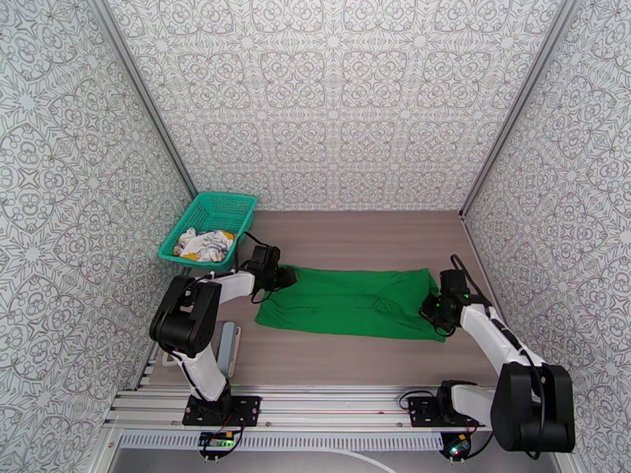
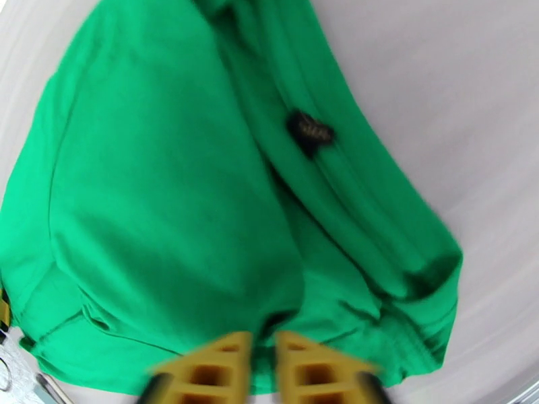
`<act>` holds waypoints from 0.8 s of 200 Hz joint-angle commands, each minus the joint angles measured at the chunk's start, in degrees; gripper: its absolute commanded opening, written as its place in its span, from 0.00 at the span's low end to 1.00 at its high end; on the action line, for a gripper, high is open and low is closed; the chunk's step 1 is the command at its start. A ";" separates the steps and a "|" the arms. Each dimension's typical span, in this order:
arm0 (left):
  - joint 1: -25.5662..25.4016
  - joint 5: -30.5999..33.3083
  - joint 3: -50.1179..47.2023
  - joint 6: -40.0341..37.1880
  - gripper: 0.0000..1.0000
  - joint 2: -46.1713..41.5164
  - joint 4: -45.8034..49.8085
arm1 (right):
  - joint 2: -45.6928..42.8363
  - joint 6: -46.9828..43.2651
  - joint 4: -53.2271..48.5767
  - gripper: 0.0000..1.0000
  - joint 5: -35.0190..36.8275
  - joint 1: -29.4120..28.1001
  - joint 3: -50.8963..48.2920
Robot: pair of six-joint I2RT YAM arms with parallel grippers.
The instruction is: Fold and stack the mixed laundry pile
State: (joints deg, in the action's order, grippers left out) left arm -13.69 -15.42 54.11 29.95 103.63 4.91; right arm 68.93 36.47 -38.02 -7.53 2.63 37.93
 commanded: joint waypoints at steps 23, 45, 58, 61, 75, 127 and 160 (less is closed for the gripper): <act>0.82 1.55 -0.20 -1.17 0.45 -0.32 5.55 | -0.90 -4.33 -4.08 0.55 6.87 0.53 9.32; 0.56 1.58 1.56 -1.84 0.46 -1.55 7.52 | 5.33 -5.90 -3.12 0.55 6.61 0.79 15.93; 0.31 1.60 2.99 -2.34 0.46 -2.13 8.84 | 10.33 -6.62 -1.68 0.53 4.44 0.86 19.58; 0.25 1.54 3.38 -2.48 0.46 -2.19 9.20 | 11.55 -6.81 -1.45 0.52 3.57 0.85 20.30; -0.23 1.55 5.70 -3.10 0.46 -1.76 10.73 | 17.01 -7.15 0.06 0.47 0.63 0.79 23.41; -1.56 2.51 14.24 -3.46 0.42 4.76 12.93 | 33.32 -6.06 4.75 0.26 -2.92 1.01 29.75; 0.68 3.78 15.58 -1.52 0.35 8.44 12.08 | 37.36 -4.84 6.31 0.26 0.06 2.65 29.68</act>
State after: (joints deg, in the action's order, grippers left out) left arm -14.61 -13.65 68.79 27.44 108.90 15.42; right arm 104.38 30.44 -33.56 -8.82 3.51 66.00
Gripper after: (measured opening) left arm 0.371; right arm 0.259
